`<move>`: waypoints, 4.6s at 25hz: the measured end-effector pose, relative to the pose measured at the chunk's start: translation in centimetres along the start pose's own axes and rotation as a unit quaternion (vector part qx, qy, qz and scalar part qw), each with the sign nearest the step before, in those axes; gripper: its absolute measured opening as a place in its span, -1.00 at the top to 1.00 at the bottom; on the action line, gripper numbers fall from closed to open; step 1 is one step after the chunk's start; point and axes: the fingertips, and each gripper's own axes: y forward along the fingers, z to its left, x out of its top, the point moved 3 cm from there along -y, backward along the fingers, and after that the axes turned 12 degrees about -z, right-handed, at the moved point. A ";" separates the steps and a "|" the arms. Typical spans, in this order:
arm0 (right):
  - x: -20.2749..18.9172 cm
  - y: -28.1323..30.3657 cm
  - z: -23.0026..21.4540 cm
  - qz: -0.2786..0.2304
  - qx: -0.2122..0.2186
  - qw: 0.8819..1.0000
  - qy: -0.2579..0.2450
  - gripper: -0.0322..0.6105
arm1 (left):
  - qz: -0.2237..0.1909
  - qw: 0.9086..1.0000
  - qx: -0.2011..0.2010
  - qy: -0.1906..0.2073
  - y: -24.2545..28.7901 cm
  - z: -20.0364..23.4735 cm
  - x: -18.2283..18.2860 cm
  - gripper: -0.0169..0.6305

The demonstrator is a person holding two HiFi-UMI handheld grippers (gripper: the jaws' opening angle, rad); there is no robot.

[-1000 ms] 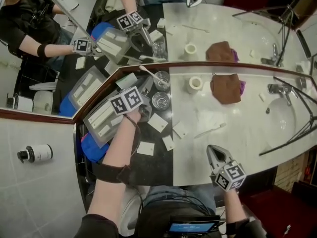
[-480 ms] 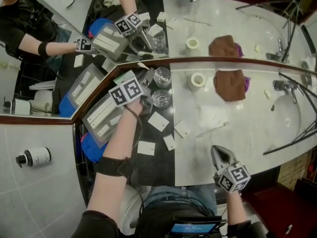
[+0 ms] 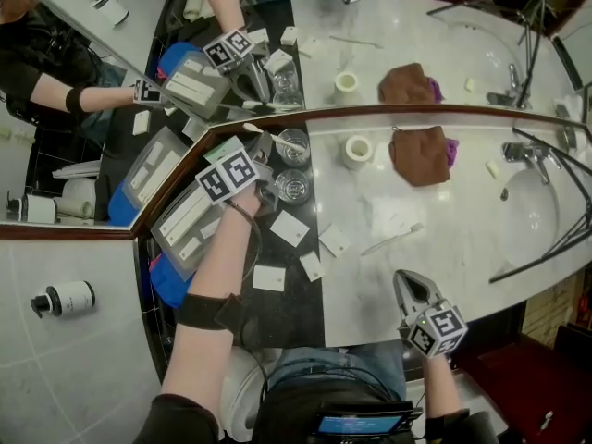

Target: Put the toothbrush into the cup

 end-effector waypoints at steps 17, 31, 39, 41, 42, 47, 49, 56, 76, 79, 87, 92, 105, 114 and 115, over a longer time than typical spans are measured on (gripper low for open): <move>1.7 -2.1 -0.1 -0.031 0.003 1.000 -0.004 0.87 | -0.027 0.997 -0.020 0.064 -3.3 -5.4 3.5 0.89; 7.0 -2.7 0.8 -0.069 0.025 0.997 -0.035 0.87 | -0.032 0.982 -0.048 0.178 -10.5 -13.6 6.1 0.89; 7.5 -2.7 0.8 -0.077 0.033 0.996 -0.039 0.87 | 0.015 0.944 -0.057 0.324 -13.7 -16.8 3.3 0.89; 7.5 -2.4 0.4 -0.081 0.034 0.995 -0.041 0.87 | 0.040 0.926 -0.070 0.368 -14.0 -17.6 1.6 0.89; 7.5 -2.3 0.3 -0.083 0.034 0.995 -0.041 0.87 | 0.055 0.917 -0.079 0.388 -14.0 -17.8 0.4 0.89; 7.0 -3.4 -0.3 -0.091 0.017 0.995 -0.023 0.87 | 0.145 0.871 -0.128 0.452 -14.9 -21.0 -6.0 0.89; 6.8 -4.2 -1.2 -0.091 0.005 0.996 -0.018 0.87 | 0.177 0.858 -0.150 0.458 -14.9 -22.5 -8.9 0.89; 6.2 -6.3 -4.4 -0.092 -0.034 0.995 -0.003 0.87 | 0.293 0.794 -0.210 0.490 -14.7 -25.5 -19.0 0.89; 2.2 -13.1 -13.4 -0.115 -0.137 0.983 0.046 0.87 | 0.487 0.674 -0.265 0.488 -11.6 -29.1 -37.9 0.89; 2.0 -13.6 -14.2 -0.118 -0.142 0.981 0.052 0.87 | 0.499 0.668 -0.263 0.486 -11.2 -28.8 -39.6 0.89; 1.0 -14.4 -14.8 -0.119 -0.151 0.979 0.065 0.87 | 0.512 0.663 -0.252 0.484 -10.9 -27.7 -42.1 0.90; 0.6 -14.7 -14.9 -0.116 -0.155 0.979 0.064 0.87 | 0.500 0.682 -0.236 0.479 -10.6 -27.3 -42.2 0.89; 1.1 -13.6 -13.8 -0.105 -0.142 0.983 0.051 0.87 | 0.441 0.731 -0.242 0.461 -11.1 -28.5 -38.2 0.53; 4.3 -12.3 -11.1 -0.092 -0.110 0.990 0.009 0.87 | 0.288 0.822 -0.264 0.414 -13.6 -31.4 -28.5 0.94; 4.7 -12.0 -10.8 -0.091 -0.107 0.990 0.004 0.87 | 0.272 0.832 -0.262 0.406 -14.0 -31.3 -27.3 0.94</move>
